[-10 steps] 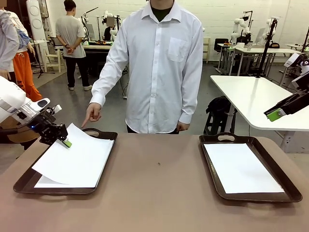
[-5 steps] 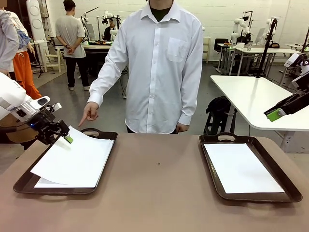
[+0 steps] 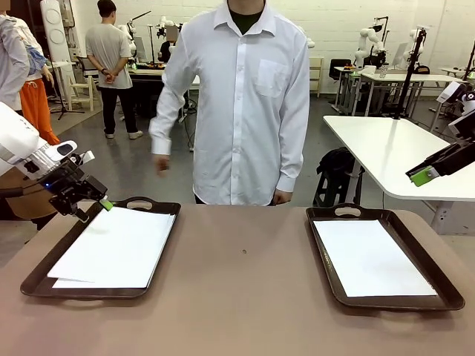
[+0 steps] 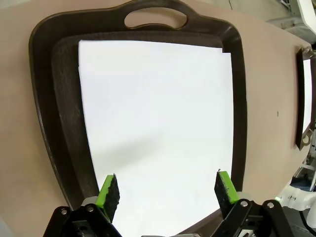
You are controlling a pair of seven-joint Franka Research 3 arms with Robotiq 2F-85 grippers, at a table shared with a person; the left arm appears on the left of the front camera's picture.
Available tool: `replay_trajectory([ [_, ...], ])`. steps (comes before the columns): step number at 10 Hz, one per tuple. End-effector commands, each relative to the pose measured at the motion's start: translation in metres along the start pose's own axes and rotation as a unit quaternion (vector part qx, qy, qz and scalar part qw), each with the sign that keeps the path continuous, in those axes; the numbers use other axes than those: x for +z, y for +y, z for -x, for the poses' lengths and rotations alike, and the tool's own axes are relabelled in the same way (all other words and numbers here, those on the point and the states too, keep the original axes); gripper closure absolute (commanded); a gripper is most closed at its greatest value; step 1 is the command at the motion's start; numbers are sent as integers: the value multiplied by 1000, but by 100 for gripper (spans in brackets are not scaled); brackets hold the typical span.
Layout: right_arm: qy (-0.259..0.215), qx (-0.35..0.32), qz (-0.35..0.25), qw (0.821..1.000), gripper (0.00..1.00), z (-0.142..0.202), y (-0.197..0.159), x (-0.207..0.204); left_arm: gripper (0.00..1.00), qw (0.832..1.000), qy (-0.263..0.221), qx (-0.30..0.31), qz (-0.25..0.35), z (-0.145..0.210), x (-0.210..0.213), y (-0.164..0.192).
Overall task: Sort the A4 documents.
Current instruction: Place the A4 Paper in the designated Handle tray.
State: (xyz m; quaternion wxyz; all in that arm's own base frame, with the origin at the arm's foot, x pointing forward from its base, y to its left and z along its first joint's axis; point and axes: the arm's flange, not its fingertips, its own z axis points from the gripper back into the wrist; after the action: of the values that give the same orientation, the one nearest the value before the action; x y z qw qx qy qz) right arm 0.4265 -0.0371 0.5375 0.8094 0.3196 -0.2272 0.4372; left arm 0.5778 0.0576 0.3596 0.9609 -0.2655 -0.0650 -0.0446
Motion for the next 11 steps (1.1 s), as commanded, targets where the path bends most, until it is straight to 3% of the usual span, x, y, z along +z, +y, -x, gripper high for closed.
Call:
replay_trajectory([
  [1, -1, 5, -2, 1000, 0, 0, 1, -1, 0, 1000, 0, 5, -15, 4, 1, -5],
  [3, -1, 5, -2, 1000, 0, 0, 1, -1, 0, 1000, -15, 10, -8, 2, 3, -9],
  [4, -1, 5, -2, 1000, 0, 0, 1, -1, 0, 998, -23, 42, 39, 3, 2, -11],
  [5, -1, 5, -2, 1000, 0, 0, 1, -1, 0, 1000, -4, -2, -1, -1, 2, -3],
  [11, -1, 5, -2, 1000, 0, 0, 1, -1, 0, 1000, -4, -2, -1, -1, 2, -3],
])
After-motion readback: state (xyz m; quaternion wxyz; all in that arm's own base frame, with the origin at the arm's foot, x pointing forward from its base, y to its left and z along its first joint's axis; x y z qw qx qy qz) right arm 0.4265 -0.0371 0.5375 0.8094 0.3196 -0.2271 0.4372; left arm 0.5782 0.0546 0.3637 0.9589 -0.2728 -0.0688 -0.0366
